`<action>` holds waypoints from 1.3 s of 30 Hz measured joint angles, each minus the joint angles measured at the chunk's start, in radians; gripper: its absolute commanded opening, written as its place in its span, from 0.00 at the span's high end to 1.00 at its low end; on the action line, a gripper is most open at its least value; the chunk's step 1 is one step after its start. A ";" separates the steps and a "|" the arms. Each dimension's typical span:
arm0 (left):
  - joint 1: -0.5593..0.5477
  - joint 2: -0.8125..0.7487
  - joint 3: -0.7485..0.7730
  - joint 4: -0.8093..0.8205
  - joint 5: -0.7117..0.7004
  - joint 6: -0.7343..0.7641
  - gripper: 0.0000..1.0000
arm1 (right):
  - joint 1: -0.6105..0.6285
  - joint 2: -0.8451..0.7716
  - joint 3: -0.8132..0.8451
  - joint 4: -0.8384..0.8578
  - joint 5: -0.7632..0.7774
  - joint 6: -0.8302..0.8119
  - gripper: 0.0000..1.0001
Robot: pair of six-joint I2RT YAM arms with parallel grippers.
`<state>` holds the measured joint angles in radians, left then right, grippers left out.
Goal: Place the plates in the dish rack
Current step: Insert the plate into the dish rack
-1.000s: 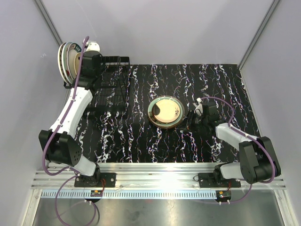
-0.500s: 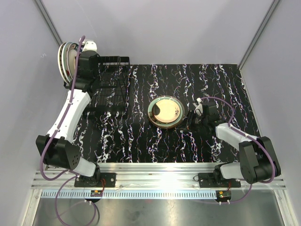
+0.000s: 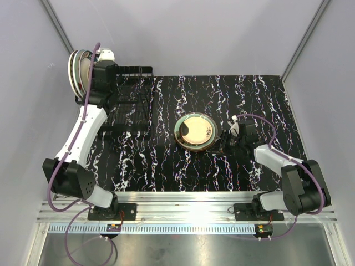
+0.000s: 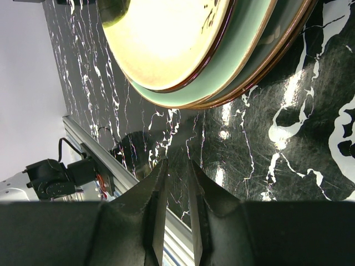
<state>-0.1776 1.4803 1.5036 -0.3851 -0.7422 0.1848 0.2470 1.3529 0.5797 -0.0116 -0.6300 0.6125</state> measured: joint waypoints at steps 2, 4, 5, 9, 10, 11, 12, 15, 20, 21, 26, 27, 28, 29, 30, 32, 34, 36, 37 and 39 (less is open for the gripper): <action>0.000 0.020 0.015 -0.022 0.000 -0.006 1.00 | 0.000 0.000 0.000 0.000 0.000 -0.001 0.72; 0.000 0.042 0.031 -0.039 -0.002 -0.011 1.00 | 0.000 0.000 0.000 0.000 0.000 -0.003 0.72; 0.000 0.054 0.039 -0.040 -0.009 -0.014 1.00 | 0.000 0.001 0.000 0.000 0.000 -0.003 0.72; -0.001 0.083 0.076 -0.063 -0.030 -0.021 1.00 | 0.000 0.001 0.000 0.000 0.000 -0.005 0.72; -0.002 0.087 0.084 -0.072 -0.034 -0.025 1.00 | 0.000 0.002 0.000 0.000 0.000 -0.006 0.73; -0.003 0.089 0.089 -0.078 -0.037 -0.027 1.00 | 0.000 0.003 0.000 0.000 0.000 -0.006 0.72; -0.003 0.090 0.091 -0.082 -0.038 -0.029 1.00 | 0.000 0.004 0.000 0.000 0.000 -0.006 0.72; -0.004 0.091 0.093 -0.087 -0.042 -0.032 1.00 | 0.000 0.005 0.000 0.000 0.000 -0.006 0.72; -0.004 0.091 0.093 -0.087 -0.043 -0.036 1.00 | 0.000 0.005 0.000 0.000 0.000 -0.006 0.72; -0.004 0.091 0.093 -0.088 -0.043 -0.035 1.00 | 0.000 0.005 0.000 0.000 0.000 -0.006 0.73; -0.004 0.091 0.093 -0.089 -0.043 -0.037 1.00 | 0.000 0.005 0.000 0.000 0.000 -0.006 0.72; -0.004 0.092 0.093 -0.090 -0.043 -0.037 1.00 | 0.000 0.005 0.000 0.000 0.000 -0.006 0.72; -0.004 0.093 0.096 -0.093 -0.043 -0.039 1.00 | 0.000 0.005 0.000 0.000 0.000 -0.006 0.73; -0.004 0.095 0.101 -0.098 -0.044 -0.041 1.00 | 0.000 0.005 0.000 0.000 0.000 -0.006 0.73; -0.004 0.099 0.108 -0.105 -0.045 -0.044 1.00 | 0.000 0.006 0.000 0.000 0.000 -0.006 0.72; -0.004 0.109 0.125 -0.121 -0.048 -0.048 1.00 | 0.000 0.008 0.000 0.000 0.000 -0.006 0.72; -0.004 0.115 0.137 -0.134 -0.050 -0.051 1.00 | 0.000 0.010 0.000 0.000 0.000 -0.006 0.73; -0.004 0.119 0.146 -0.146 -0.050 -0.055 1.00 | 0.000 0.010 0.000 0.000 0.000 -0.006 0.73; -0.004 0.119 0.146 -0.148 -0.050 -0.056 1.00 | 0.000 0.010 0.000 0.000 0.000 -0.006 0.73; -0.004 0.120 0.152 -0.158 -0.050 -0.058 1.00 | 0.000 0.010 0.000 0.000 0.000 -0.006 0.73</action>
<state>-0.1818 1.6005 1.6558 -0.5426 -0.7918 0.1265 0.2470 1.3632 0.5797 -0.0116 -0.6300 0.6060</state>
